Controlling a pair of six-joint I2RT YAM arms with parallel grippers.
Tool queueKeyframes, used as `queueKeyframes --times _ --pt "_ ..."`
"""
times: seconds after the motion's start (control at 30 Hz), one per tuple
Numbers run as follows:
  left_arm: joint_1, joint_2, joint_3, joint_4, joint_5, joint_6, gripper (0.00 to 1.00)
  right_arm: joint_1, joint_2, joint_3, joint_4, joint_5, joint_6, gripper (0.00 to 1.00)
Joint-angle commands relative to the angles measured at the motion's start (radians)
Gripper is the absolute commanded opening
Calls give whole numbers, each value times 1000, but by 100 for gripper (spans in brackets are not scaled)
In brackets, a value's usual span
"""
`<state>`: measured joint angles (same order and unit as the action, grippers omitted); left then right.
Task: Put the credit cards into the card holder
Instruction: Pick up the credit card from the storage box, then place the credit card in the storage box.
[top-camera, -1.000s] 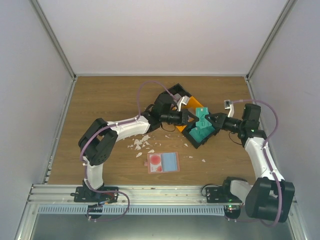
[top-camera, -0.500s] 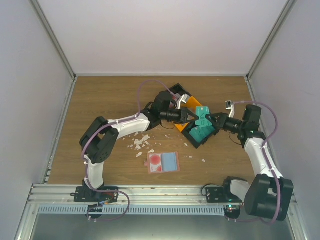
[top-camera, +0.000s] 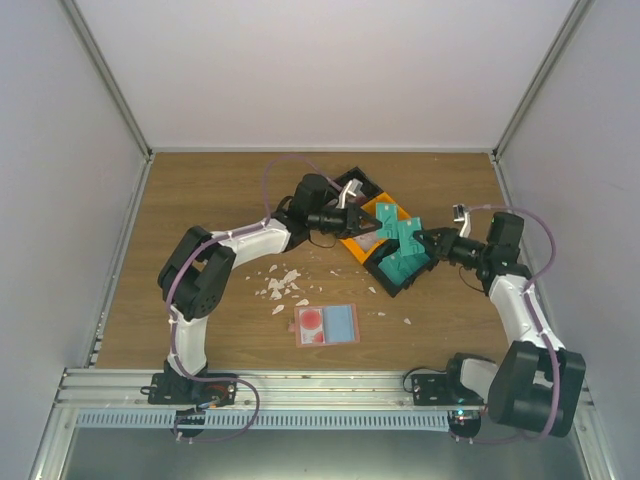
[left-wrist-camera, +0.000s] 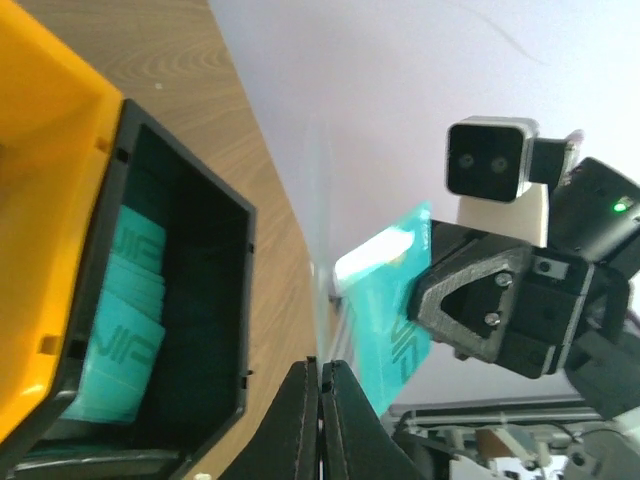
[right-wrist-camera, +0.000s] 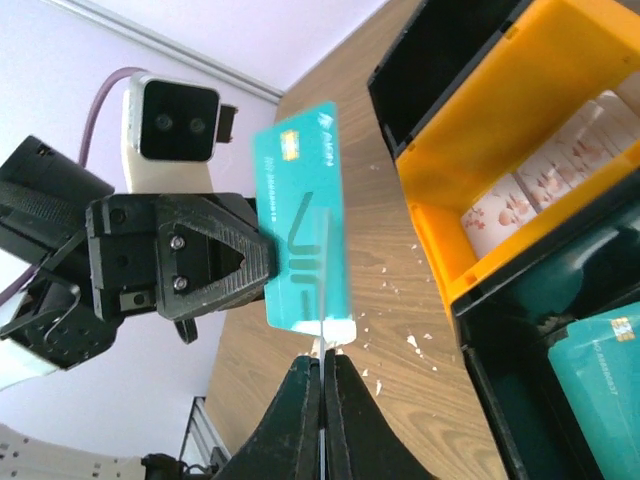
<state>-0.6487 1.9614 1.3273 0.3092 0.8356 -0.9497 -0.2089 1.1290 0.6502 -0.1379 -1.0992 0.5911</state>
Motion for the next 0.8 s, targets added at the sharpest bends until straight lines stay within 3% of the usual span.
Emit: queueKeyframes --times 0.0,0.17,0.53,0.77 --pt "-5 -23 4 -100 -87 107 0 -4 23 52 -110 87 -80 0" --pt "-5 -123 -54 -220 -227 197 0 26 21 88 -258 314 -158 0" --pt "-6 -430 -306 -382 -445 281 0 302 130 177 -409 779 -201 1" --pt "-6 -581 -458 -457 -504 302 0 444 232 224 -436 896 -185 2"
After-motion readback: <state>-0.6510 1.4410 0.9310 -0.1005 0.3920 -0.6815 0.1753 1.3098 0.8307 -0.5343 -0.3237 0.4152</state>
